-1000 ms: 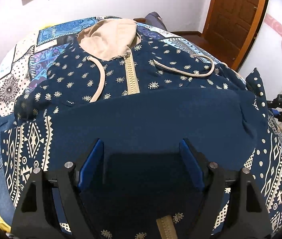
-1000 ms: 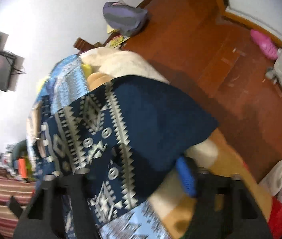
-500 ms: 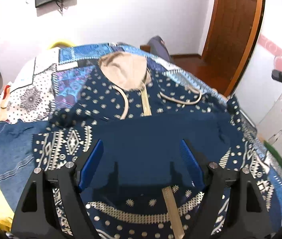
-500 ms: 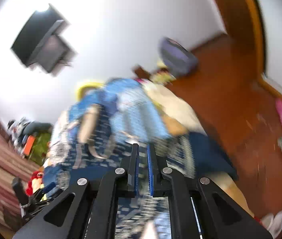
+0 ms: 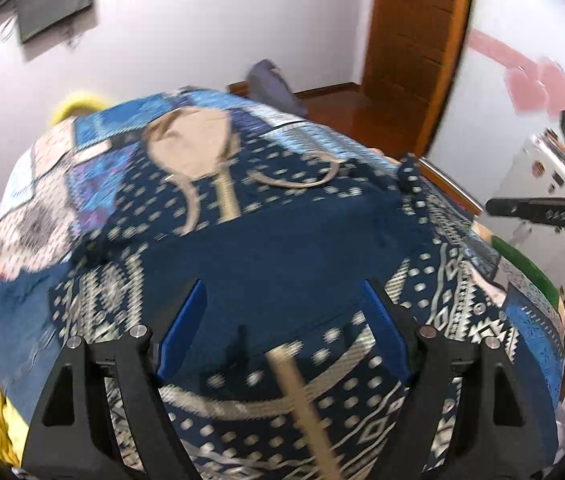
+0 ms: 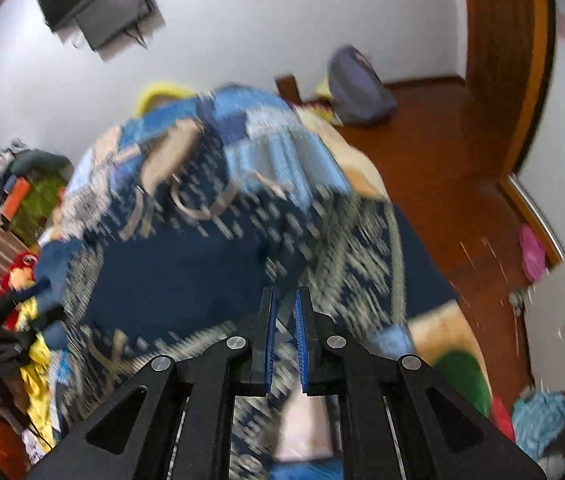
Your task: Fold large clothes
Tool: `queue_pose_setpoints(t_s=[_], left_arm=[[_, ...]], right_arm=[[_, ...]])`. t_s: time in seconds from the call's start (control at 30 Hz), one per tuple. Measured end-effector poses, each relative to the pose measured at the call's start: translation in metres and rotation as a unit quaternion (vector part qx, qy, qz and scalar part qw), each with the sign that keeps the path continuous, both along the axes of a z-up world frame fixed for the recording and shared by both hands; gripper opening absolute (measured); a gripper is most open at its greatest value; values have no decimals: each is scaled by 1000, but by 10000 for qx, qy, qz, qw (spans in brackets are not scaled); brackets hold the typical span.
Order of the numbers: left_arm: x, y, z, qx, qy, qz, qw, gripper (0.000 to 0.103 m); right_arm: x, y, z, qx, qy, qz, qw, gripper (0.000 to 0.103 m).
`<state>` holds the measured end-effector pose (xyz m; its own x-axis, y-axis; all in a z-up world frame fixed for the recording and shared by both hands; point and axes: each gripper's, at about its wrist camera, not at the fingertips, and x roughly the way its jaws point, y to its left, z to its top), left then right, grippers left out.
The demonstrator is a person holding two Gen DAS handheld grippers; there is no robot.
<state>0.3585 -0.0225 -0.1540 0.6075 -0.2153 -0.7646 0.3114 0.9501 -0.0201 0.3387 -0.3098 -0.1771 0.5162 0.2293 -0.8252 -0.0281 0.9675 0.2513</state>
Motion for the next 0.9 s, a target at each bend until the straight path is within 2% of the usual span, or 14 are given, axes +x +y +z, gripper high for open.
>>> queue_pose_setpoints(t_s=[0.1, 0.2, 0.27, 0.33, 0.43, 0.5, 0.57, 0.6, 0.63, 0.67, 0.7, 0.8, 0.87, 0.9], left_arm=[[9, -22, -8, -69, 56, -84, 9999, 79], [22, -33, -24, -143, 287, -7, 9995, 79], [33, -35, -35, -100, 445, 124, 9989, 79], [41, -37, -43, -48, 539, 231, 9983, 79], [53, -36, -53, 111, 597, 330, 9976, 79], [59, -35, -60, 219, 617, 364, 9972, 79], [64, -34, -68, 260, 670, 385, 9967, 79], [67, -33, -74, 252, 739, 399, 9961, 79], [69, -33, -78, 243, 788, 402, 9958, 79], [71, -33, -84, 228, 861, 406, 9952, 79], [72, -34, -89, 257, 875, 418, 9950, 80], [71, -39, -90, 320, 739, 371, 9961, 86], [71, -40, -91, 345, 700, 359, 9963, 86], [71, -41, -91, 347, 688, 353, 9964, 86]], right_arm=[[0, -25, -20, -42, 247, -248, 9994, 6], [16, -49, -37, 204, 451, -509, 9975, 6], [33, -50, -45, 322, 545, -496, 9968, 6], [48, -43, -55, 193, 648, -396, 9969, 6], [67, -25, -82, -357, 968, -2, 9947, 6], [66, -18, -88, -893, 616, 234, 9938, 6], [63, -15, -94, -1766, 533, 205, 9826, 10], [61, -16, -99, -2173, 537, 141, 9745, 29], [58, -20, -102, -2527, 444, 33, 9665, 69], [54, -27, -103, -2862, 271, -184, 9576, 88], [52, -39, -102, -2789, 282, -291, 9595, 102], [48, -80, -98, -1313, 696, -533, 9875, 102], [42, -103, -95, -314, 744, -769, 9938, 101], [40, -115, -96, 408, 783, -908, 9920, 101]])
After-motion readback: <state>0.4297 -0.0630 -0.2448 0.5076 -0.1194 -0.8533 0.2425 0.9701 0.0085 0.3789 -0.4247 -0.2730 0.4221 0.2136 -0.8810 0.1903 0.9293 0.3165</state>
